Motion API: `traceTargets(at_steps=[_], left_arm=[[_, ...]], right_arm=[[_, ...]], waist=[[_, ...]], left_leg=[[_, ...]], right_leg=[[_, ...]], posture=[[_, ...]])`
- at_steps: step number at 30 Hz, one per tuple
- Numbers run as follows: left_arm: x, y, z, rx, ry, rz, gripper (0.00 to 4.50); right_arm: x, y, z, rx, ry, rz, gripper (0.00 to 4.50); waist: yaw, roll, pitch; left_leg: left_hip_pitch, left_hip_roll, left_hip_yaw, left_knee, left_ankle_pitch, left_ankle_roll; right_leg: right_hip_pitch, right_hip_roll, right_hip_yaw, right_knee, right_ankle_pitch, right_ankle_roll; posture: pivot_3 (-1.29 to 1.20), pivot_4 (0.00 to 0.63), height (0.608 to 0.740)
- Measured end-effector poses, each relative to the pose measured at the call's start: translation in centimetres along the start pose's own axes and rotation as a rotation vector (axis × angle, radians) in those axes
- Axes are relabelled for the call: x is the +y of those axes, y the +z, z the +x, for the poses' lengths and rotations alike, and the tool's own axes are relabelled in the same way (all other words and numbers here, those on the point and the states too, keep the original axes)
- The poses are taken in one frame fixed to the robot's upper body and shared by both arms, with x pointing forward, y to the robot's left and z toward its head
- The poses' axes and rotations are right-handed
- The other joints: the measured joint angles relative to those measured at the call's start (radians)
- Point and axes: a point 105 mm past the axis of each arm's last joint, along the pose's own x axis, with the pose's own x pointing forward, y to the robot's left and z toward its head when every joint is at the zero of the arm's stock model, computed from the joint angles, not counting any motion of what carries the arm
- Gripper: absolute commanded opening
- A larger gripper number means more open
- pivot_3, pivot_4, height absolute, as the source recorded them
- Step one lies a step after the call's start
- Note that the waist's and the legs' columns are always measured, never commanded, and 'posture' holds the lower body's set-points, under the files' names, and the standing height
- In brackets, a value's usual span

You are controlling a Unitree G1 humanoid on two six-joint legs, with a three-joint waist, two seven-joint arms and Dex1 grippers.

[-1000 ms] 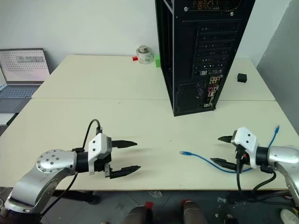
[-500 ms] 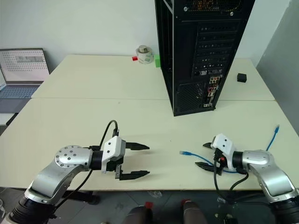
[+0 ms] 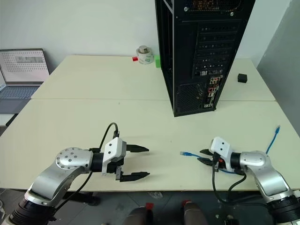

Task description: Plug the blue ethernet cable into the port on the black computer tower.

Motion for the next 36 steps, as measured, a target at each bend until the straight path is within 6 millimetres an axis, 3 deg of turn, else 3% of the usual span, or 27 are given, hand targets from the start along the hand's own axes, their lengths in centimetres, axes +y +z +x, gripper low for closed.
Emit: traceTargets(at_steps=[2,8,15,19,25,36], left_arm=[[0.0,0.0,0.0,-0.001,-0.001,0.000,4.50],[0.5,0.2,0.1,-0.005,0.003,0.008,4.50],[2.3,0.4,1.9,-0.009,0.016,0.055,4.50],[2.9,0.3,3.1,-0.015,0.011,0.065,4.50],[3.4,0.1,4.0,-0.021,0.006,0.072,4.50],[3.0,0.4,4.4,-0.041,-0.037,0.074,2.57]], right_arm=[[0.2,0.1,0.1,0.001,0.006,-0.018,0.04],[0.2,0.5,0.4,-0.007,0.006,-0.038,0.04],[0.6,4.9,1.5,-0.066,0.070,-0.143,0.04],[1.1,6.4,2.3,-0.088,0.104,-0.166,0.04],[1.7,6.6,2.8,-0.080,0.130,-0.160,0.04],[2.0,7.1,2.8,-0.085,0.136,-0.173,0.00]], waist=[[0.000,0.000,0.000],[0.000,0.000,0.000],[0.001,0.000,0.000],[0.001,0.000,0.000],[0.001,0.000,0.000],[0.001,0.000,0.000]], left_leg=[[0.000,0.000,0.000,0.000,0.000,0.000],[0.000,0.000,0.000,0.000,0.000,0.000],[-0.001,-0.001,0.000,0.001,0.000,0.000],[-0.001,-0.001,-0.001,0.001,0.000,0.000],[-0.001,-0.001,-0.001,0.001,0.000,0.000],[-0.001,-0.001,-0.002,0.001,0.000,0.000]], right_leg=[[0.000,0.000,0.000,0.000,0.000,0.000],[0.000,0.000,0.000,0.000,0.000,0.000],[0.000,0.000,-0.001,0.000,0.000,0.000],[0.000,0.000,-0.001,0.000,0.000,0.000],[0.000,0.000,-0.002,0.000,0.000,0.000],[0.000,0.000,-0.002,0.001,0.000,0.000]], posture=[[0.00,0.150,0.740],[0.00,0.150,0.740],[0.00,0.150,0.740],[0.00,0.150,0.740],[0.00,0.150,0.740],[0.00,0.150,0.740]])
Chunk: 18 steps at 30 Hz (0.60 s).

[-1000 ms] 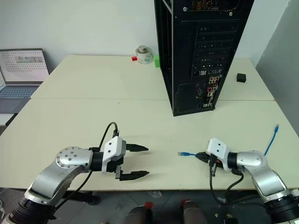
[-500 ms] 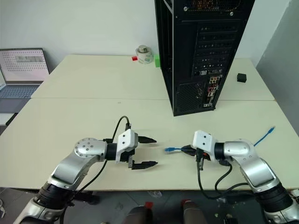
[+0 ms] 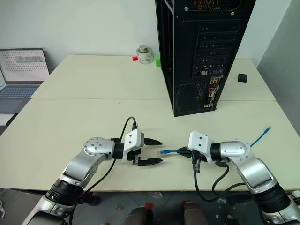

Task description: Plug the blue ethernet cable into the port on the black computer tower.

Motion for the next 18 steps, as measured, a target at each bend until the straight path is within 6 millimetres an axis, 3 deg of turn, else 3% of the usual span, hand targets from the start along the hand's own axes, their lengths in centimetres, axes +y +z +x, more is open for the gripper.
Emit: traceTargets(at_steps=[11,15,18], left_arm=[[-0.08,0.03,0.04,-0.002,-0.007,0.000,0.32],[-0.12,0.03,0.01,-0.001,-0.011,0.004,0.30],[-0.17,0.14,-0.03,-0.004,-0.017,0.022,0.30]], right_arm=[[0.29,0.10,0.28,0.004,0.017,-0.011,0.00],[0.28,0.14,0.28,0.004,0.018,-0.012,0.00],[0.31,0.18,0.29,0.001,0.021,-0.011,0.65]], waist=[[0.000,0.000,0.000],[0.000,0.000,0.000],[0.000,0.000,0.000]], left_leg=[[0.000,0.000,-0.001,0.000,0.000,0.000],[0.000,0.000,-0.001,0.000,0.000,0.000],[0.000,0.000,-0.001,0.000,0.000,0.000]], right_leg=[[0.000,0.000,0.000,0.000,0.000,0.000],[0.000,0.000,0.000,0.000,0.000,0.000],[0.000,0.000,0.000,0.000,0.000,0.000]], posture=[[0.00,0.150,0.740],[0.00,0.150,0.740],[0.00,0.150,0.740]])
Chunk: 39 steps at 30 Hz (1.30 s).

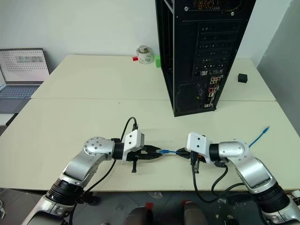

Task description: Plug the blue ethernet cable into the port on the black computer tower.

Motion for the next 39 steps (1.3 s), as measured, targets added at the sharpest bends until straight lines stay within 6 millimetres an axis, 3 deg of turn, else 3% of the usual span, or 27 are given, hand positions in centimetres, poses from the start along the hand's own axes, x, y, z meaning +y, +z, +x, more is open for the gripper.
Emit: traceTargets(at_steps=[7,10,14,18,22,35,39], left_arm=[[0.0,0.2,-0.1,-0.022,0.004,0.149,0.30],[-0.3,0.1,-0.3,-0.034,0.009,0.322,0.30],[0.1,-0.2,-0.3,-0.042,0.060,0.543,0.30],[0.4,1.2,0.1,-0.124,0.127,0.806,0.30],[0.1,1.6,-0.1,-0.179,0.169,0.953,0.30],[0.9,1.9,-0.4,-0.210,0.261,1.063,0.30],[1.3,2.1,-0.5,-0.208,0.275,1.080,0.30]], right_arm=[[0.1,-0.1,-0.8,0.023,0.043,0.005,2.38],[-0.6,-0.5,-3.2,0.065,0.048,0.052,3.03],[-0.7,0.4,-4.5,-0.019,0.035,0.204,3.69],[-0.1,1.9,-3.3,-0.156,0.044,0.370,3.69],[-0.2,2.6,-1.8,-0.239,0.019,0.489,3.69],[-0.2,3.5,-0.5,-0.301,0.030,0.604,3.69],[-0.3,3.7,-0.1,-0.318,0.025,0.616,2.77]], waist=[[0.001,0.000,0.000],[0.003,0.000,0.000],[0.002,0.000,0.000],[0.002,0.000,0.000],[0.002,-0.001,-0.001],[0.001,-0.001,-0.001],[0.001,-0.001,-0.001]], left_leg=[[0.000,0.000,0.000,0.000,0.000,0.000],[0.000,0.000,0.000,0.000,0.000,0.000],[0.000,0.000,0.000,0.000,0.000,0.000],[0.000,0.000,0.000,0.000,0.000,0.000],[0.000,0.000,0.000,0.000,0.000,0.000],[-0.001,0.000,-0.001,0.000,0.000,0.000],[-0.001,0.000,-0.001,0.000,0.000,0.000]], right_leg=[[0.000,0.000,0.000,0.000,0.000,0.000],[0.000,-0.001,0.000,0.000,0.000,0.000],[0.000,-0.001,0.000,0.000,0.000,0.000],[0.000,-0.002,0.001,0.000,0.000,0.000],[0.000,-0.002,0.000,0.000,0.000,0.000],[0.000,-0.002,-0.003,0.000,0.000,0.000],[0.000,-0.002,-0.003,0.000,0.000,0.000]], posture=[[0.00,0.150,0.740],[0.00,0.150,0.740],[0.00,0.150,0.740],[0.00,0.150,0.740],[0.00,0.150,0.740],[0.00,0.150,0.740],[0.00,0.150,0.740]])
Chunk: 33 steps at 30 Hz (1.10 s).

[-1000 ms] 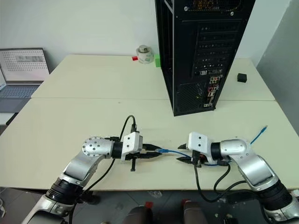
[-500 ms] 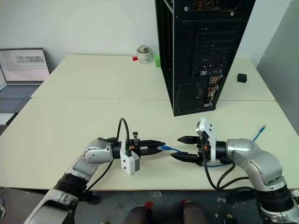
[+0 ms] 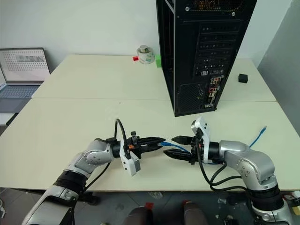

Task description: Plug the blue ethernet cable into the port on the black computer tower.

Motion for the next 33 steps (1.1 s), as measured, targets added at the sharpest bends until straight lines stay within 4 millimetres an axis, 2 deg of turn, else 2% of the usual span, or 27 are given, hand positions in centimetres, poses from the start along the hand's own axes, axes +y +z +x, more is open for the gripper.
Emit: traceTargets(at_steps=[3,7,12,29,31,33], left_arm=[[0.01,0.08,0.02,-0.006,0.003,0.008,0.30],[-0.06,0.17,0.06,-0.010,0.005,0.012,0.30],[0.00,0.16,0.07,-0.009,0.016,0.015,0.30],[-0.17,-0.06,0.25,0.008,0.031,0.039,0.29],[-0.16,-0.11,0.26,0.009,0.036,0.031,1.00],[-0.05,-0.34,0.23,0.021,0.046,0.016,1.41]], right_arm=[[-0.05,0.09,0.05,-0.001,-0.003,-0.002,2.02],[-0.28,0.10,0.14,-0.005,-0.010,0.008,1.28],[-0.51,0.21,0.16,-0.007,-0.021,0.009,0.02],[-0.79,0.16,0.16,-0.005,-0.026,0.026,0.00],[-0.80,0.18,0.15,-0.005,-0.026,0.026,0.00],[-0.64,0.28,0.20,-0.009,-0.014,0.028,0.00]], waist=[[0.000,0.000,0.000],[0.000,0.000,0.000],[0.000,0.000,0.000],[0.000,0.000,0.000],[0.000,0.000,0.000],[0.000,0.000,0.000]], left_leg=[[0.000,0.000,0.000,0.000,0.000,0.000],[0.000,0.000,0.000,0.000,0.000,0.000],[0.000,0.000,0.000,0.000,0.000,0.000],[-0.001,0.000,0.000,0.000,0.000,0.000],[-0.001,0.000,0.000,0.000,0.000,0.000],[-0.001,0.000,0.000,0.000,0.000,0.000]], right_leg=[[0.000,0.000,0.000,0.000,0.000,0.000],[0.000,0.000,-0.001,0.000,0.000,0.000],[0.000,0.000,-0.001,0.000,0.000,0.000],[0.000,0.000,-0.002,0.000,0.000,0.000],[0.000,0.000,-0.002,0.000,0.000,0.000],[0.000,0.000,-0.002,0.000,0.000,0.000]], posture=[[0.00,0.150,0.740],[0.00,0.150,0.740],[0.00,0.150,0.740],[0.00,0.150,0.740],[0.00,0.150,0.740],[0.00,0.150,0.740]])
